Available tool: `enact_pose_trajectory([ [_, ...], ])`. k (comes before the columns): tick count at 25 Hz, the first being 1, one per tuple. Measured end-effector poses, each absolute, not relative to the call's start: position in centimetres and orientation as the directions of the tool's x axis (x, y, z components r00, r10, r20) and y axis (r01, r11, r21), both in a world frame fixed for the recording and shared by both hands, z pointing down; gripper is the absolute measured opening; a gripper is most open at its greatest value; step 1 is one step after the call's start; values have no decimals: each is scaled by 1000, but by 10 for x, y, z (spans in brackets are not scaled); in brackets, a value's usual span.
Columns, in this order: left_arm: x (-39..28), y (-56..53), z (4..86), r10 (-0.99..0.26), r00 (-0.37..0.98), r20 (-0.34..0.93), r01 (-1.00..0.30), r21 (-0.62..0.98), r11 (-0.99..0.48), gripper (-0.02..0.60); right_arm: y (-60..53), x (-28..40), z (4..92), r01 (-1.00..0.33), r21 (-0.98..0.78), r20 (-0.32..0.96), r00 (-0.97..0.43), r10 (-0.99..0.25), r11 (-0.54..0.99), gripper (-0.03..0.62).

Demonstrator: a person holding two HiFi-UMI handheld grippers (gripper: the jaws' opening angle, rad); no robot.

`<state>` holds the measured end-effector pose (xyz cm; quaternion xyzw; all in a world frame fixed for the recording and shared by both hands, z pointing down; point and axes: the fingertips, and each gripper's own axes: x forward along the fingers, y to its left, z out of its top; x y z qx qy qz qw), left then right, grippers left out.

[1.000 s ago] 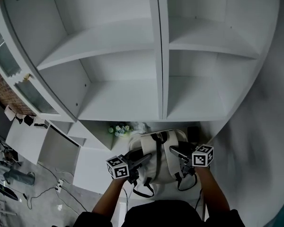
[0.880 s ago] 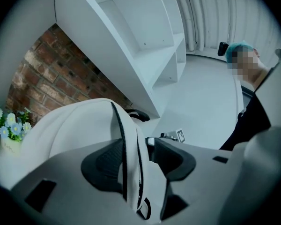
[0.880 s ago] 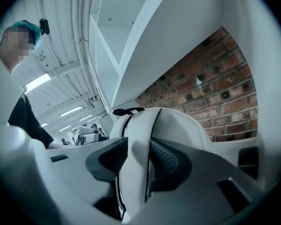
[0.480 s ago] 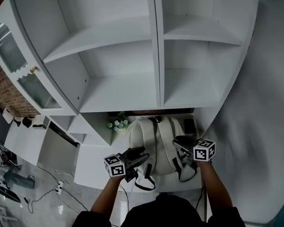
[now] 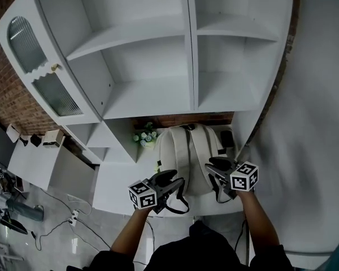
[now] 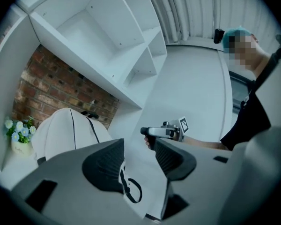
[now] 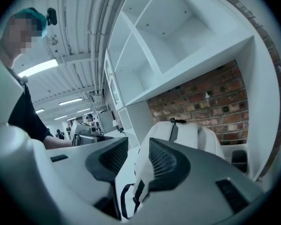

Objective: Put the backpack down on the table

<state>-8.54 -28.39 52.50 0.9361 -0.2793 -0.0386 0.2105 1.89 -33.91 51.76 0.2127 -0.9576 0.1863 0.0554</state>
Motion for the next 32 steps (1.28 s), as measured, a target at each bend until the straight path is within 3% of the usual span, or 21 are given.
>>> enact_pose_trajectory([
  [8,-69,-212,501,-523,852,14,-488,383,-784,208,-264,-12,513,-400,-317,159,-916,-368,860,145],
  [14,-67,-175,489,-623,782,9,-589,337,-735,62,-214,-20,513,-469,-362,156,-882,-444,806,59],
  [18,-70,-148,493,-686,728,13,-646,350,-678,22,-177,-25,511,-555,-342,160,-830,-535,758,32],
  [25,-48,-109,499,-770,637,33,-741,300,-601,17,-123,-7,497,-708,-243,150,-703,-695,663,25],
  [32,-28,-72,498,-904,422,68,-879,276,-389,17,-87,7,499,-733,-156,180,-680,-711,662,18],
])
